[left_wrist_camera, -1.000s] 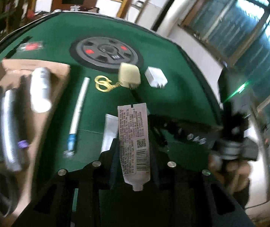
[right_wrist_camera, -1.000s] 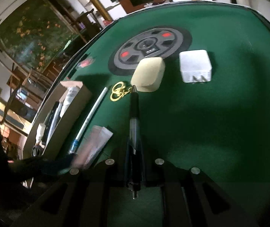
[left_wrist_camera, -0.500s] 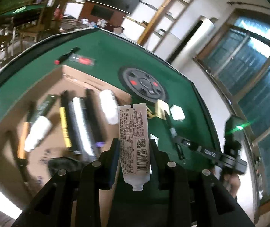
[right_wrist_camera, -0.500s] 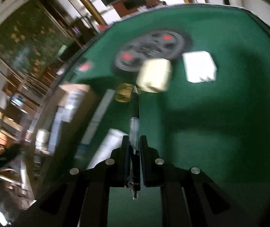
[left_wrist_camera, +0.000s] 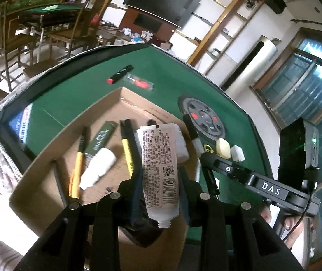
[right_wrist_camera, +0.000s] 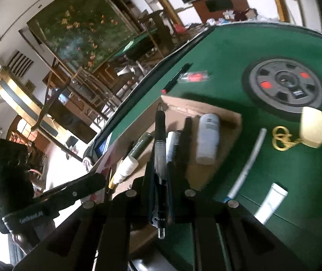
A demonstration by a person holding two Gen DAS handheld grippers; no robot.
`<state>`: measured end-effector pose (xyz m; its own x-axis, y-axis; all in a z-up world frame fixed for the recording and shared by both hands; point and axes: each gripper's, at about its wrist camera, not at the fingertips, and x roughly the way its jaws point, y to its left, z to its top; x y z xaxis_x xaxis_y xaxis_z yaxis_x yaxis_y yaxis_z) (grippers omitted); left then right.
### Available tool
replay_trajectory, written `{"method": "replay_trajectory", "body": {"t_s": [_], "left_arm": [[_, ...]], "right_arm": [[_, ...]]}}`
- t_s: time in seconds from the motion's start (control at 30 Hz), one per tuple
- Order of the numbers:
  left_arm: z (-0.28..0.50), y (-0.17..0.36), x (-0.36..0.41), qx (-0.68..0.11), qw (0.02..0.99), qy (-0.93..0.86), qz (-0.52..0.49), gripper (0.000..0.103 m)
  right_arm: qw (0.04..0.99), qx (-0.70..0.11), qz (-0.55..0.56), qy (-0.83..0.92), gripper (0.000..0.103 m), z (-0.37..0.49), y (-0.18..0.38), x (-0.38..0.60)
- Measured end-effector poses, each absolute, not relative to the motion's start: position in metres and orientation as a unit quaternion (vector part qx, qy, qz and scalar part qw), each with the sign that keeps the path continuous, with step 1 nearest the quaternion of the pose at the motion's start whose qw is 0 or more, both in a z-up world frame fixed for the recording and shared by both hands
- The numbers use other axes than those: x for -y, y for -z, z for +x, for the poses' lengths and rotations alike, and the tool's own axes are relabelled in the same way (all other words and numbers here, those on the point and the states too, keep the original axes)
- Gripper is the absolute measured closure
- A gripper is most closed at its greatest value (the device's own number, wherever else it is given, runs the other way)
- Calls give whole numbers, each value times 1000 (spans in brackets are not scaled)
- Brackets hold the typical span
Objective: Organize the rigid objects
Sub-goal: 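Carry the tube and black pen over the box and open both grippers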
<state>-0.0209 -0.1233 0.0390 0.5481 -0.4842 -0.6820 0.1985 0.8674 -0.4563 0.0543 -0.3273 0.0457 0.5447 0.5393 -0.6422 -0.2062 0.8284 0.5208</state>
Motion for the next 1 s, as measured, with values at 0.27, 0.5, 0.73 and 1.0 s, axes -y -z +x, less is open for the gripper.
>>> {"method": "replay_trajectory", "body": {"t_s": [0.27,0.5,0.73,1.0], "left_arm": [[13,-16,121,-457,859,170,-152,72],[32,7,133,-478,857,143,-125,71],[32,7,138,-477,860,137,-113,70],[20,-1,132,-464,865,141,-132,48]], "right_arm": [[852,-436,202,-210,93,78,-13,313],[850,-448,198,-195,93,84,6,311],[850,-452,191,-193,92,84,11,306],[858,-423,190,-221,70,77,-1,304]]}}
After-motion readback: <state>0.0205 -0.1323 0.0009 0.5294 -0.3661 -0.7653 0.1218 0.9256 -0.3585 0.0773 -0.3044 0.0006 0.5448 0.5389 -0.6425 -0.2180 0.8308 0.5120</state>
